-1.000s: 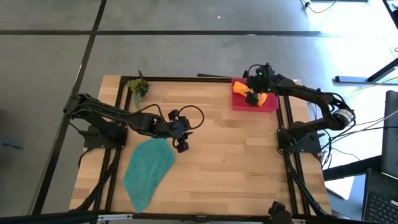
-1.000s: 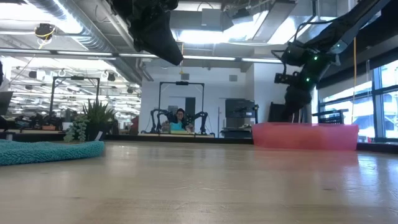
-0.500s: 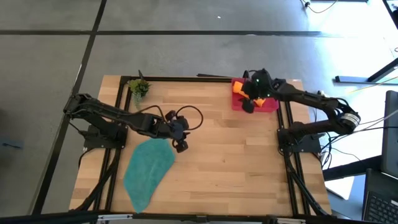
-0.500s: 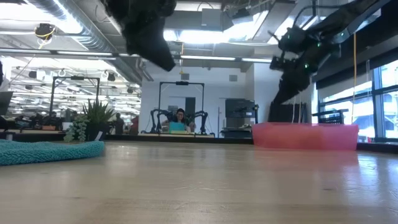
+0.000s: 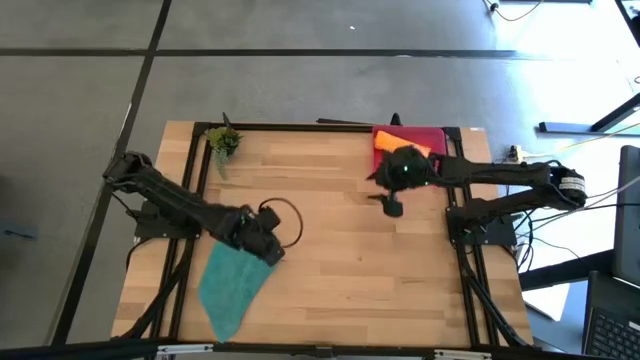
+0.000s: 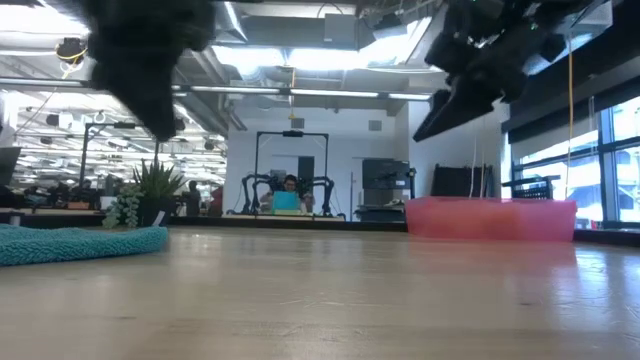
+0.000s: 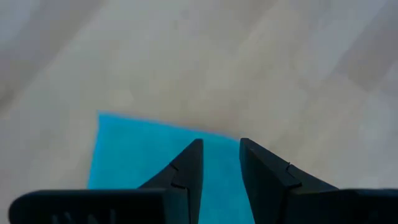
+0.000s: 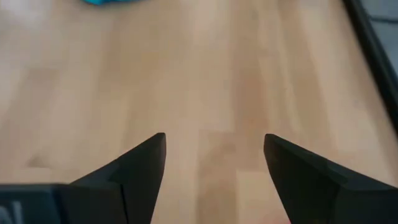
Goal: Roll microfiber towels into tight, uniform cylinder then place into a basket
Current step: Fold the blue microfiber towel
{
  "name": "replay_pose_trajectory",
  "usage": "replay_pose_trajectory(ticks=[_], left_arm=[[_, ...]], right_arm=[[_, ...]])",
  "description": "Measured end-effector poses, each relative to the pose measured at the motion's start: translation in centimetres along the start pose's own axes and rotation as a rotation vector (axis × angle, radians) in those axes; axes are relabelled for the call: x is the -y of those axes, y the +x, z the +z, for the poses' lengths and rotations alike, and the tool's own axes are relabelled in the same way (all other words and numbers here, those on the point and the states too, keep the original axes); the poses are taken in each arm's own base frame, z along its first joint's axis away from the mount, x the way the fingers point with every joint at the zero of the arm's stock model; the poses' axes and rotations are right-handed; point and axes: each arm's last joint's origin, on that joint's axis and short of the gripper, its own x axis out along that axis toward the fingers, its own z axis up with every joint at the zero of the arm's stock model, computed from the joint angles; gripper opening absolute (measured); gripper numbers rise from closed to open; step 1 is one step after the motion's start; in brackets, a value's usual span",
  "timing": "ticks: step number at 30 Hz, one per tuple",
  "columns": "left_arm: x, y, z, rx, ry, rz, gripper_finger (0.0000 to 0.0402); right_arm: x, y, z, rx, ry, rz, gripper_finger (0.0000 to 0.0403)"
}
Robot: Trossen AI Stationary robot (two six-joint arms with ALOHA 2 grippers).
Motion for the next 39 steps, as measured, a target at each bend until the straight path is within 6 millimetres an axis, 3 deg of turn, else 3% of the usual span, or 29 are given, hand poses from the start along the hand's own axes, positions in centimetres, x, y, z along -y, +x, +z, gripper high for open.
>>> replay_pose_trajectory(ticks=[6,11,20,27,39], left_arm=[[0.7,1.7,-3.8,-0.135,-0.112,0.008,0.0095],[0.1,3.2,-6.3,-0.173,-0.2,0.033,0.0095],[-2.1,6.2,-7.8,-0.158,-0.242,0.034,0.0095],[-3.1,7.5,-6.1,-0.11,-0.205,0.034,0.0095],[-5.9,10.4,0.8,0.027,-0.042,0.003,0.0095]], right_arm=[[-3.3,0.2,1.4,0.09,-0.078,0.094,0.0271],[-5.0,0.2,2.3,0.166,-0.131,0.14,0.0271],[-6.0,0.1,2.6,0.191,-0.152,0.169,0.0271],[-6.0,0.1,2.6,0.188,-0.132,0.17,0.0271],[-6.0,0.1,2.6,0.189,-0.136,0.169,0.0272]])
